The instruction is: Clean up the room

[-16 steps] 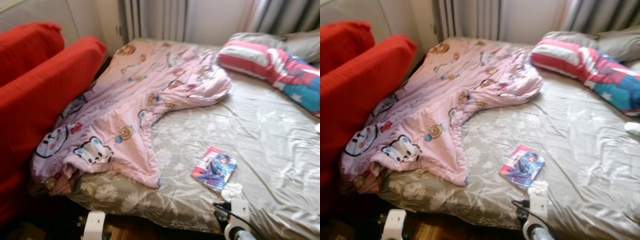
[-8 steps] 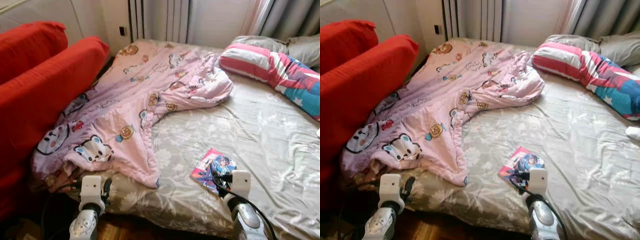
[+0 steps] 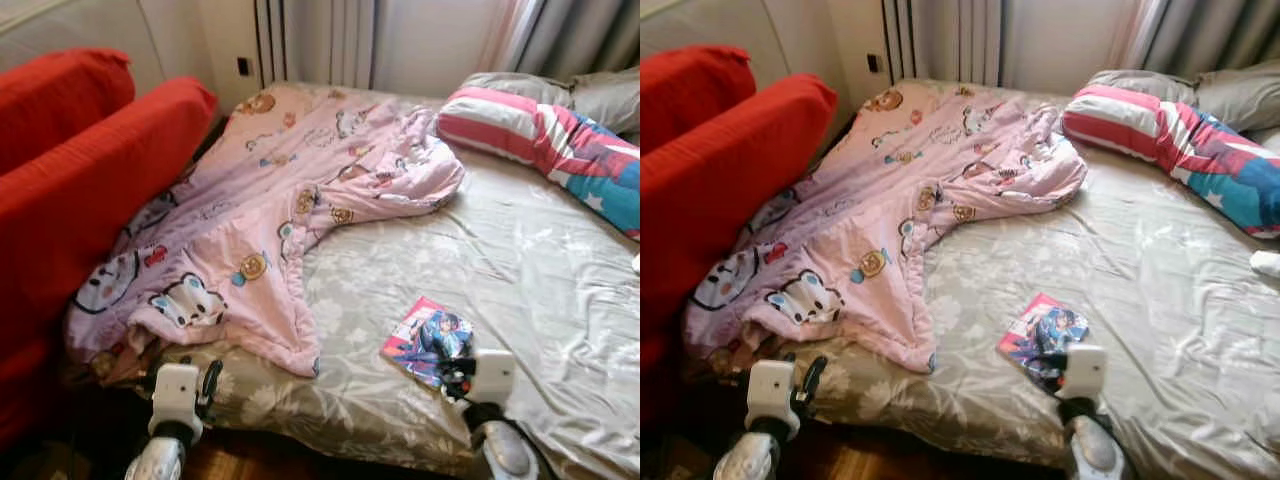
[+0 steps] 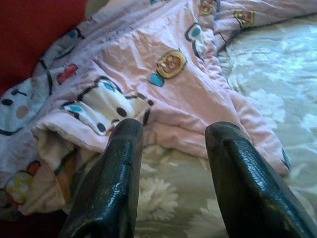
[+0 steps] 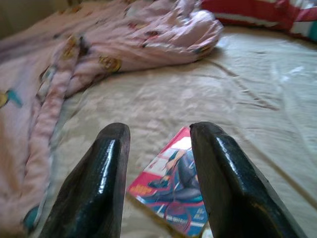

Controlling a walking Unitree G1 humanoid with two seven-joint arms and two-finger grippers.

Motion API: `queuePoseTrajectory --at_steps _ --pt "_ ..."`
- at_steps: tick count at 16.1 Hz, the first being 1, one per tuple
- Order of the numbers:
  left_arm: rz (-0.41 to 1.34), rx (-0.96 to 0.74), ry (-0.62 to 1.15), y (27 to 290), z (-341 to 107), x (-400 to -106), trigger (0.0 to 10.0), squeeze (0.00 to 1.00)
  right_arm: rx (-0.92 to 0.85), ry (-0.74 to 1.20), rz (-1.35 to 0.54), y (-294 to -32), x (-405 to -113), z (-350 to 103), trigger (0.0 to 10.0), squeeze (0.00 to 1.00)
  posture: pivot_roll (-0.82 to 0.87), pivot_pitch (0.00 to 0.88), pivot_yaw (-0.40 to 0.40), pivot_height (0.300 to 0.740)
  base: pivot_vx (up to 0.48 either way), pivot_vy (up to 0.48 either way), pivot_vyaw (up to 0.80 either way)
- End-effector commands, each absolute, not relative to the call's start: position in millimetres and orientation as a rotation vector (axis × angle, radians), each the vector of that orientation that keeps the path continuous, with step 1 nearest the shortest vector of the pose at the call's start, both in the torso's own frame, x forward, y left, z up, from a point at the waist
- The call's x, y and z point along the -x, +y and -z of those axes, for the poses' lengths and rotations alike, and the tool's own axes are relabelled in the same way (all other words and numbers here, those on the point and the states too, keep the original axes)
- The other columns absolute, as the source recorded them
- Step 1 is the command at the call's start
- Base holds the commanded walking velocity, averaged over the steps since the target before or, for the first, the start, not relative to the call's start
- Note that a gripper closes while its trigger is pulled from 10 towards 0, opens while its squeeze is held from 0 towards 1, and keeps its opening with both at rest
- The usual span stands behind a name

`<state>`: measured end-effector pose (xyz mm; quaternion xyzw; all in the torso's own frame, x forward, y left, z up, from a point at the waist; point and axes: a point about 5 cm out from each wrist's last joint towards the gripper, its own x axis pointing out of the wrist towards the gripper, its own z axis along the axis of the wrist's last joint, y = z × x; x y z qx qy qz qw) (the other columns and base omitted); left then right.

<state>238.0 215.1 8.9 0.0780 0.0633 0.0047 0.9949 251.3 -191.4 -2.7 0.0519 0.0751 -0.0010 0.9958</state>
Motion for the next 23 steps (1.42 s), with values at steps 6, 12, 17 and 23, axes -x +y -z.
queuePoseTrajectory --at_steps 6,12,17,23 --pt "-0.029 -0.133 0.108 219 -21 -256 10.0 0.00 -0.144 0.145 0.052 -187 -244 7 10.0 0.00 0.09 0.052 0.023 0.740 0.000 0.000 0.00" --pt "-0.034 -0.107 0.124 214 -17 -255 10.0 0.00 -0.130 0.135 0.036 -187 -252 2 10.0 0.00 0.10 0.076 -0.005 0.740 0.000 0.000 0.00" --pt "-0.031 -0.095 0.122 210 -16 -253 10.0 0.00 -0.135 0.139 0.039 -189 -250 2 10.0 0.00 0.10 0.094 -0.010 0.740 0.000 0.000 0.00" --pt "-0.019 -0.091 0.131 208 -15 -251 10.0 0.00 -0.151 0.183 0.057 -190 -248 8 10.0 0.00 0.10 0.108 -0.008 0.740 0.000 0.000 0.00"
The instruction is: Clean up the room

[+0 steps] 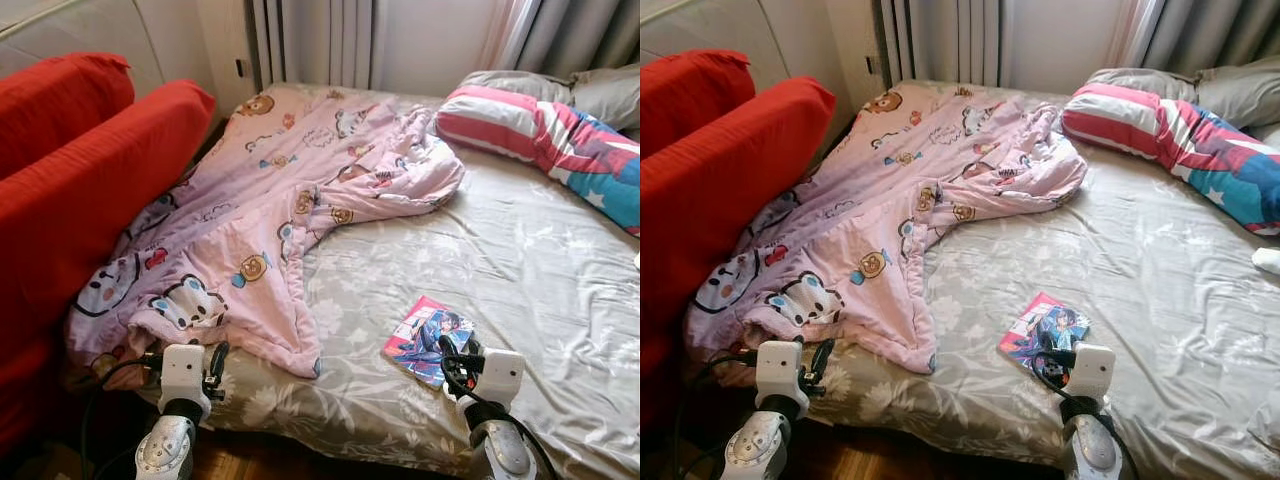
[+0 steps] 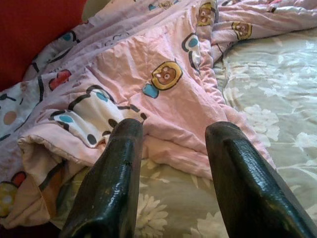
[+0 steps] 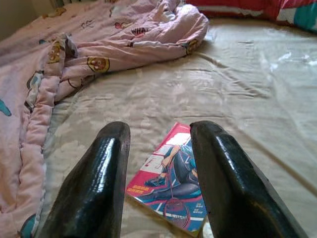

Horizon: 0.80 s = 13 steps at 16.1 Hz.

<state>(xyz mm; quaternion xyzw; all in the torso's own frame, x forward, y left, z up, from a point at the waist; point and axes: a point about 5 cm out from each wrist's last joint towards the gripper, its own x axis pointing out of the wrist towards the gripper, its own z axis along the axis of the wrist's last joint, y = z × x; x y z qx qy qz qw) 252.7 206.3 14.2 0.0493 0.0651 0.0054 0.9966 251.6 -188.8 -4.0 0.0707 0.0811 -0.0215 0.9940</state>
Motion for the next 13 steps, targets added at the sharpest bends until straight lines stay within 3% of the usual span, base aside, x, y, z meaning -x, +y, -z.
queuePoseTrajectory --at_steps 1,3,10,13 --pt "-0.018 -0.090 0.135 208.1 -13.9 -250.4 10.0 0.00 -0.149 0.187 0.058 -191.4 -249.1 7.4 10.0 0.00 0.10 0.109 -0.009 0.740 0.000 0.000 -0.59" --pt "-0.017 -0.087 0.137 207.6 -13.6 -250.6 10.0 0.00 -0.150 0.186 0.062 -193.2 -250.8 6.1 10.0 0.00 0.11 0.112 -0.012 0.740 0.120 0.000 -0.69" --pt "0.000 -0.082 0.144 203.8 -12.6 -250.8 10.0 0.00 -0.145 0.184 0.064 -192.9 -254.5 4.0 10.0 0.00 0.11 0.119 -0.016 0.740 0.258 0.000 0.00" --pt "0.000 -0.081 0.148 201.9 -12.1 -251.2 10.0 0.00 -0.139 0.197 0.068 -194.3 -256.7 3.9 10.0 0.00 0.11 0.119 -0.018 0.740 0.174 0.000 -0.63"
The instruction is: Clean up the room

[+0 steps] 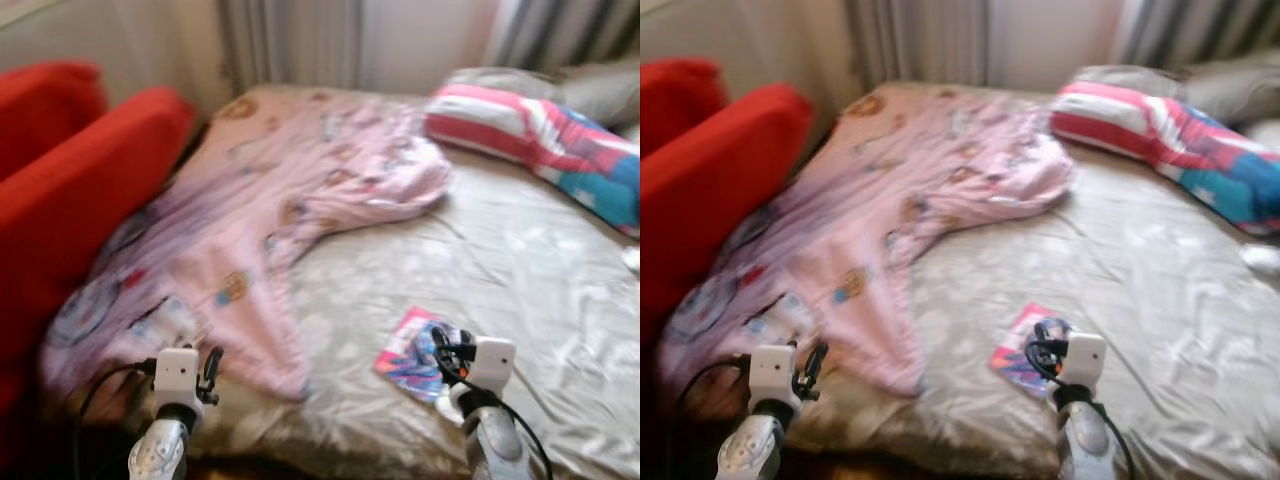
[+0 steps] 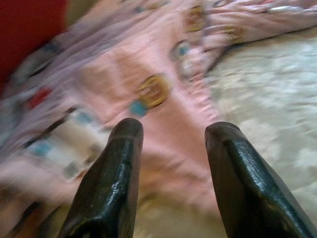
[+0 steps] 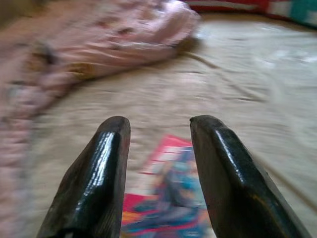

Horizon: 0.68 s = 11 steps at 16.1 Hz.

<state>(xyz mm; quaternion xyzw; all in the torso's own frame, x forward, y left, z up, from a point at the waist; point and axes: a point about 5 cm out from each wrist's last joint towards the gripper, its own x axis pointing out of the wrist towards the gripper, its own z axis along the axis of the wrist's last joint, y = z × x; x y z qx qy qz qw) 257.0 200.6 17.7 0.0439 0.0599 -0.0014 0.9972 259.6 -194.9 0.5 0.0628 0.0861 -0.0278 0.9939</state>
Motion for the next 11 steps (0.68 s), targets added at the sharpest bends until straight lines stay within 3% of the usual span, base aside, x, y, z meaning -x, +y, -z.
queuePoseTrajectory --at_steps 1,11 --pt "0.003 -0.079 0.147 200.7 -12.0 -251.1 10.0 0.00 -0.140 0.191 0.071 -194.9 -257.3 3.0 10.0 0.00 0.11 0.121 -0.020 0.740 0.000 0.000 0.00" --pt "-0.006 -0.060 0.107 201.4 -18.4 -251.5 10.0 0.00 -0.130 0.145 0.079 -196.7 -258.8 -2.6 10.0 0.00 0.11 0.098 -0.022 0.740 0.000 0.000 0.00"
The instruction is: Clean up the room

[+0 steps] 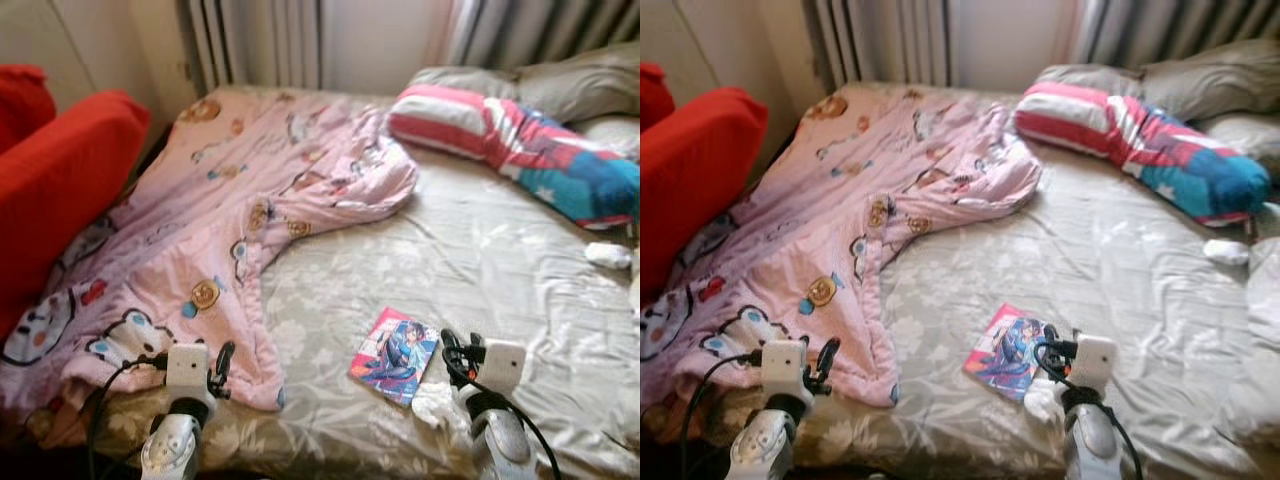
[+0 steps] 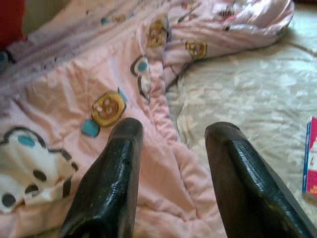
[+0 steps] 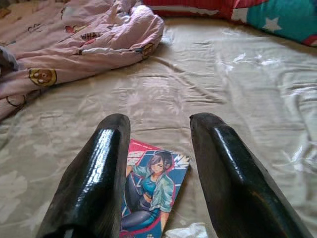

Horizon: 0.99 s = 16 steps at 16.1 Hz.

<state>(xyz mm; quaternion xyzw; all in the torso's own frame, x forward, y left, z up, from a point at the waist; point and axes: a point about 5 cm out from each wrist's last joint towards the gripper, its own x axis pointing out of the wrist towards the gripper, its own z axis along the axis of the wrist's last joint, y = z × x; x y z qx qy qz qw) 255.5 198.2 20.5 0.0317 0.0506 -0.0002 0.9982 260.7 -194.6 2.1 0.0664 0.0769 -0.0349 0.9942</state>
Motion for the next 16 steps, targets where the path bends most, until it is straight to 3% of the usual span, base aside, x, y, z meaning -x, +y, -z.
queuePoseTrajectory --at_steps 1,8,16 --pt "-0.006 -0.059 0.104 201 -19 -252 10.0 0.00 -0.127 0.144 0.080 -197 -258 -3 10.0 0.00 0.11 0.092 -0.023 0.740 0.000 0.000 0.00" --pt "0.016 -0.063 0.110 205 -21 -252 10.0 0.00 -0.082 0.100 0.054 -196 -261 -10 10.0 0.00 0.12 0.033 -0.015 0.740 0.000 0.000 0.00" --pt "-0.019 -0.048 0.113 209 -23 -255 10.0 0.00 -0.045 0.180 0.129 -203 -262 -3 10.0 0.00 0.12 0.117 -0.021 0.735 0.000 0.000 0.00"
